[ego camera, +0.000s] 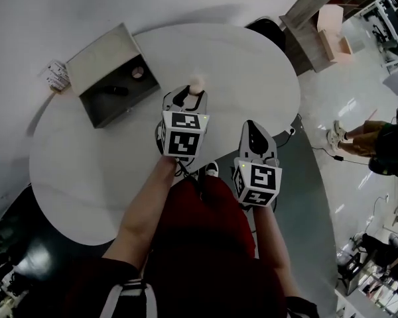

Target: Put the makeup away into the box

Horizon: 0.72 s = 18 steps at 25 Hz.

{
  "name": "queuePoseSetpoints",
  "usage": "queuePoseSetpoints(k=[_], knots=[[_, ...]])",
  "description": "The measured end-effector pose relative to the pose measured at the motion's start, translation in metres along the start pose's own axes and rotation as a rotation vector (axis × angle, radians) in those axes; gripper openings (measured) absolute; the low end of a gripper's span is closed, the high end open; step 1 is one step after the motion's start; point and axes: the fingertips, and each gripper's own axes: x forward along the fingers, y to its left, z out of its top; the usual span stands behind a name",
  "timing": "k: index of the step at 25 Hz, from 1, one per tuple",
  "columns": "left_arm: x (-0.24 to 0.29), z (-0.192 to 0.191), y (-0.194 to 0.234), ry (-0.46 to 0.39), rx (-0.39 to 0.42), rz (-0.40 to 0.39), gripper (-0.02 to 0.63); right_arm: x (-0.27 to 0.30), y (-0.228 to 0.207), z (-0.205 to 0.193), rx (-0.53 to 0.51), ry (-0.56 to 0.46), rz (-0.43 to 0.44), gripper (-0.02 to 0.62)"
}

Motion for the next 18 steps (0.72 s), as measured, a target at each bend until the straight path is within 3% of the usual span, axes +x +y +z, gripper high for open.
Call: queuePoseSetpoints(k=[7, 18], knots=[[-0.042, 0.009, 0.038, -0.060, -0.053, 0.146, 0.167, 0.013, 0.024, 0.031, -0.070, -0.059, 0.140, 0.014], [-0.127, -0.010, 0.104, -0.104, -0.171, 0.462, 0.166, 0.026, 0.088, 0.047, -0.160, -0.099, 0.417, 0.014]])
